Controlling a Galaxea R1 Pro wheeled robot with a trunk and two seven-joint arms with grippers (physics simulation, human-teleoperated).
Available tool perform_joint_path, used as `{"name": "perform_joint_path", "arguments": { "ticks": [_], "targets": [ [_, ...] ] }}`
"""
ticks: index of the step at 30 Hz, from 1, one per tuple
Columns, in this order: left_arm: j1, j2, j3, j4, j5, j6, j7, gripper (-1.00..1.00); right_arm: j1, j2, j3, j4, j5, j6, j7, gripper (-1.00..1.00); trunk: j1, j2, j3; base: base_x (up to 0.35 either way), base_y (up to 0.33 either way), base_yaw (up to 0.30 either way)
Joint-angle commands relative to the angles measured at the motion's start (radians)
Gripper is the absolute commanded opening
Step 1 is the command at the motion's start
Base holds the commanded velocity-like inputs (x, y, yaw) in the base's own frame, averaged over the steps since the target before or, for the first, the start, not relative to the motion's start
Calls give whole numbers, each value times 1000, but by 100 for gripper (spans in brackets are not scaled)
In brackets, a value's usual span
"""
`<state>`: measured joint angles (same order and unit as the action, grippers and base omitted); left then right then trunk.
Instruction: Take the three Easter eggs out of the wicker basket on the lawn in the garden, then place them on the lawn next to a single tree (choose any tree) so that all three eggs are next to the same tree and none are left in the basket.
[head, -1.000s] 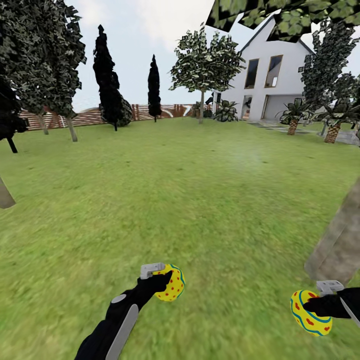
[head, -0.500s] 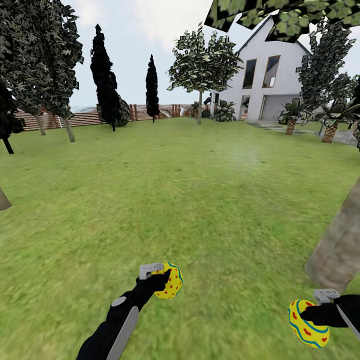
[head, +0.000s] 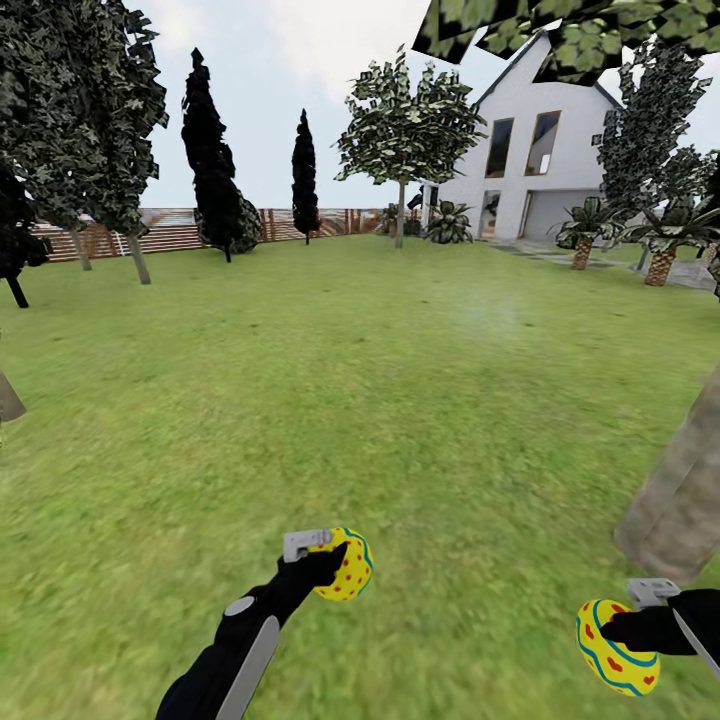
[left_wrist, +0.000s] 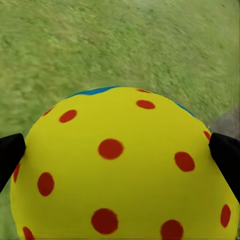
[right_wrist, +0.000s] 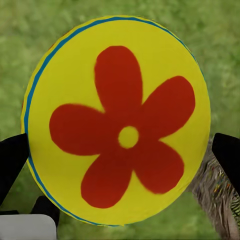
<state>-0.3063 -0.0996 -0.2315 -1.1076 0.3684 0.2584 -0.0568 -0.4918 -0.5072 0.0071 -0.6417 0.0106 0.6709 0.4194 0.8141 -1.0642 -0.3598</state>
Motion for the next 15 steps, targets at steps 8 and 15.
{"name": "perform_joint_path", "arguments": {
  "ticks": [8, 15],
  "targets": [
    [0, 3, 2, -1, 8, 6, -37, -100, -1, -1, 1, -1, 1, 6, 4, -100, 0, -1, -1, 0, 340, 0],
    [0, 3, 2, 0, 8, 7, -37, -100, -1, -3, -1, -1, -3, 15, 10, -100, 0, -1, -1, 0, 345, -174]
  ]
}}
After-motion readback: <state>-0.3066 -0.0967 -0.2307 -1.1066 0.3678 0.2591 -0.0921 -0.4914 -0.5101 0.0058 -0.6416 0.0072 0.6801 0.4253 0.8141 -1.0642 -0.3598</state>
